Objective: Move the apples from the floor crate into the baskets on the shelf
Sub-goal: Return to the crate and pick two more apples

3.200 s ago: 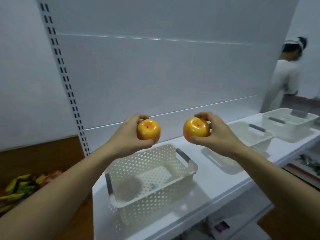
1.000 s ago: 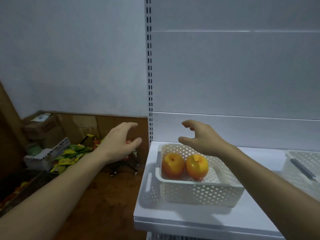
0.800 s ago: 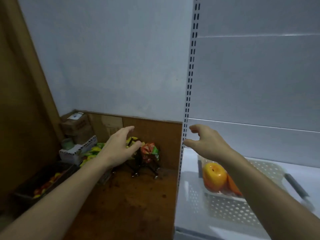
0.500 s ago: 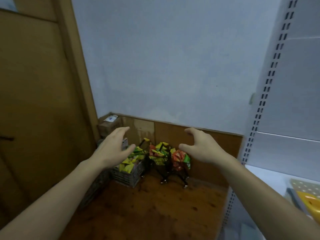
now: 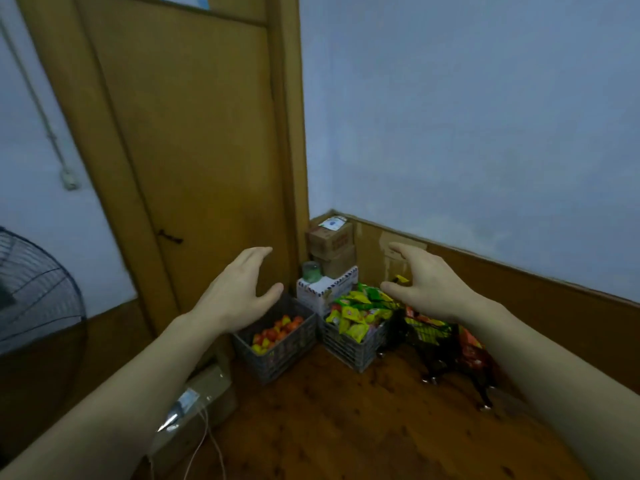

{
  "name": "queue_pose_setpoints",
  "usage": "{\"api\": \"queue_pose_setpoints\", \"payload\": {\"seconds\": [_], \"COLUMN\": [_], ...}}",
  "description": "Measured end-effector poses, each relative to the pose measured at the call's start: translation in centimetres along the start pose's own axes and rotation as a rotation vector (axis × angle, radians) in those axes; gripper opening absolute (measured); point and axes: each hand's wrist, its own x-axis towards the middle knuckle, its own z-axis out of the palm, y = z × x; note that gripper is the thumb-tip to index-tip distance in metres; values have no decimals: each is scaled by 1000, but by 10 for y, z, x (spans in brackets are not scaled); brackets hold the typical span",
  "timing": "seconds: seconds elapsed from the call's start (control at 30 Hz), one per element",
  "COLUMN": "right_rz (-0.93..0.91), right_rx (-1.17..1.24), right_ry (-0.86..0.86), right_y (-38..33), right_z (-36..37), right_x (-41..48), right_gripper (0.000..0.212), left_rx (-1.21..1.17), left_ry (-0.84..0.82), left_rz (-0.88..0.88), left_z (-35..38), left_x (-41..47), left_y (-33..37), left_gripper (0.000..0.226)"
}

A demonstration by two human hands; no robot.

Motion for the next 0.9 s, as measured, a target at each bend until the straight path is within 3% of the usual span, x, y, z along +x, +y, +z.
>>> {"api": "queue_pose_setpoints", "payload": {"seconds": [0.23,0.43,0.9], "right_rz": [-156,-235,-402], "right_rx": [36,24,83], "right_ry": [-34,-58,-246], "right_y": [-4,37,70], "right_z": [44,54,125], "right_x": [117,225,446], "right_gripper": [82,79,97], "left_rx": [74,92,79], "left_ry": [33,49,56], "left_rz": [-82,-137,-293], "left_z": [3,27,79], "left_x": [61,159,316], "left_y": [-60,-82,-156], "left_gripper": [75,76,74]}}
